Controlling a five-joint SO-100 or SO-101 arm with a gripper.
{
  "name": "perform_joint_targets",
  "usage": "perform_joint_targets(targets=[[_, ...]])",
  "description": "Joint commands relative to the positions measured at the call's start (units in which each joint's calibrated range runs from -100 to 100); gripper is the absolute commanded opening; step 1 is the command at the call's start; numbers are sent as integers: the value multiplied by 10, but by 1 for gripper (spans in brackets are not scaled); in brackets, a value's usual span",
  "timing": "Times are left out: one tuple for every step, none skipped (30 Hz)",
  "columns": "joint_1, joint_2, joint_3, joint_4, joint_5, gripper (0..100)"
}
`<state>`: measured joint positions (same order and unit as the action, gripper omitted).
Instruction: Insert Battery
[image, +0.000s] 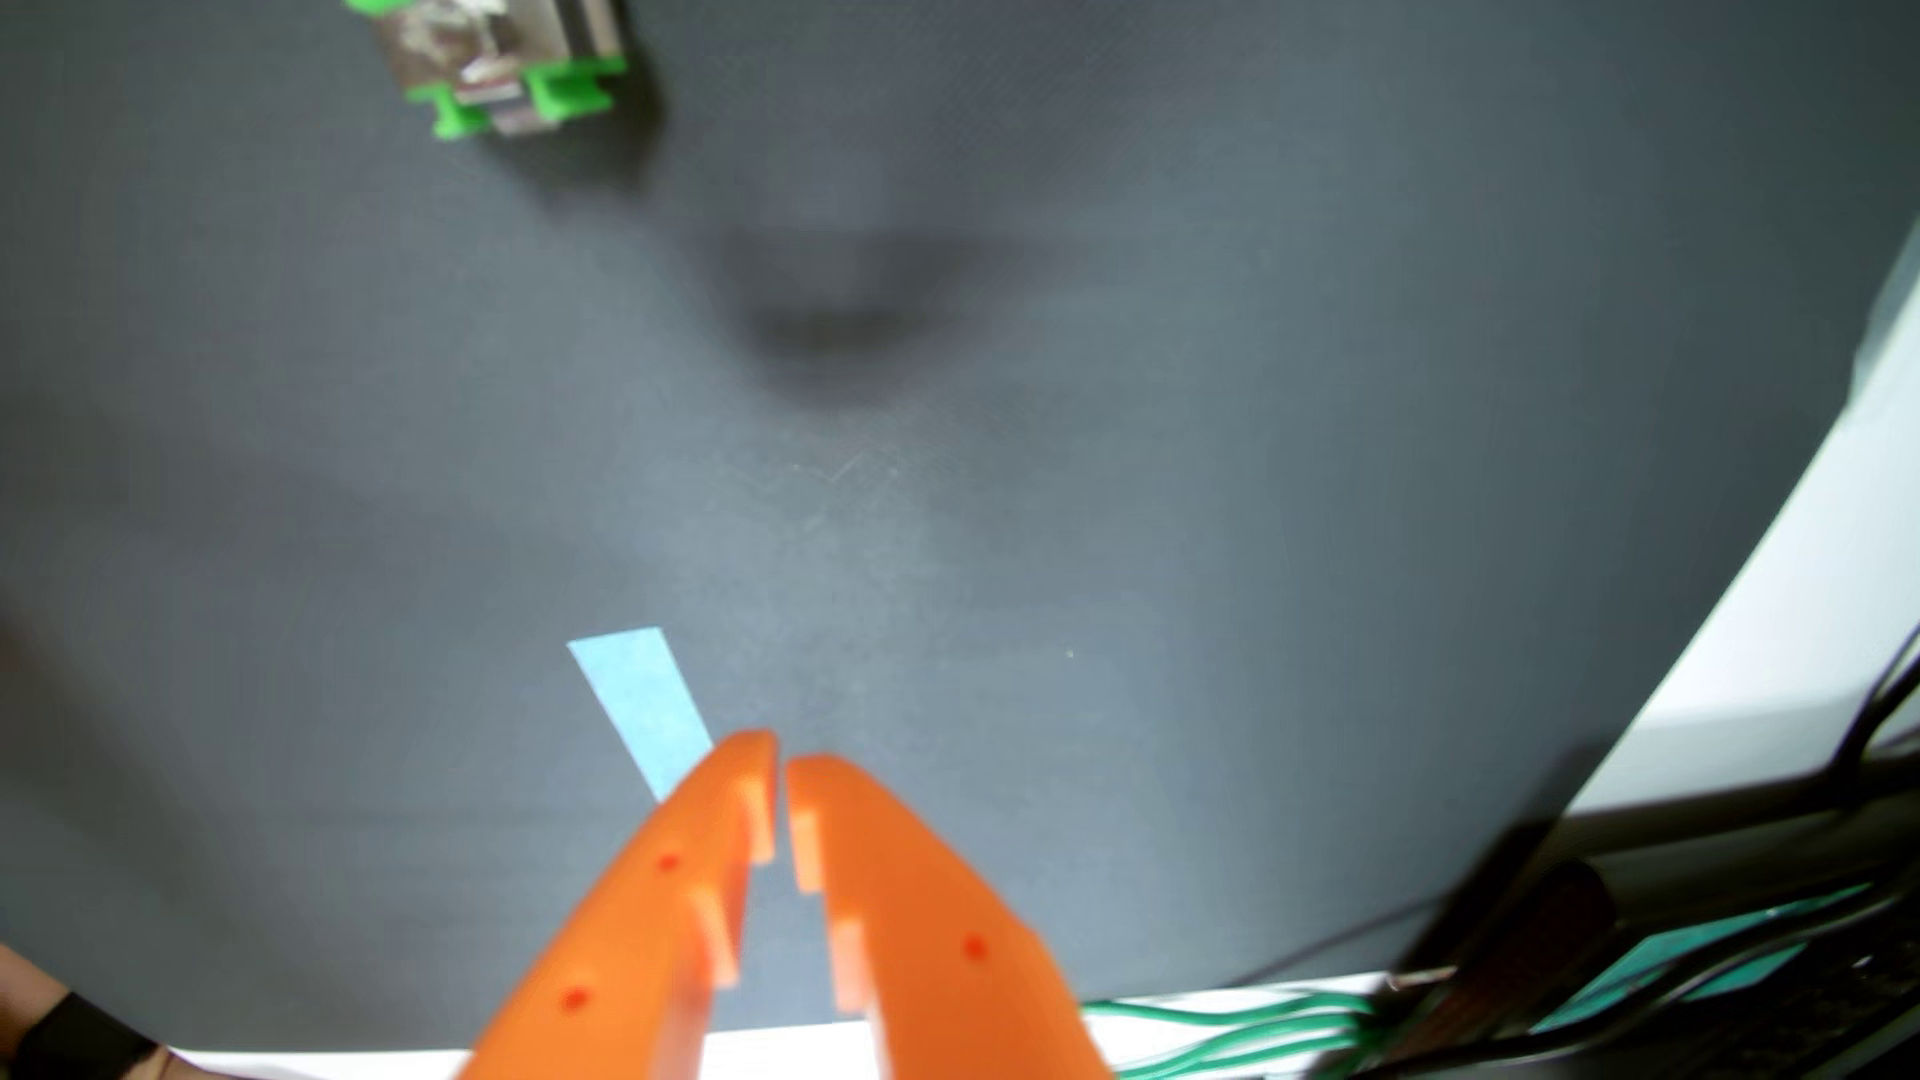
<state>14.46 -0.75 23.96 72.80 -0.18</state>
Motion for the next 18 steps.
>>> perform_joint_targets(targets=[[12,-10,-17,2,2,2],[15,-10,-17,2,2,2],[15,-10,-17,2,2,2],[15,-10,-16,3,2,2],[15,-10,-16,3,2,2],[14,-10,-16,3,2,2],[11,-10,-16,3,2,2],[9,-10,-17,3,2,2],[7,-10,-17,3,2,2],[4,-10,-17,3,2,2],[4,-10,-17,3,2,2],[4,-10,-17,3,2,2],[4,-10,-17,3,2,2],[4,-10,-17,3,2,2],[4,-10,-17,3,2,2],[4,-10,-17,3,2,2],[3,-10,-17,2,2,2],[3,-10,-17,2,2,2]])
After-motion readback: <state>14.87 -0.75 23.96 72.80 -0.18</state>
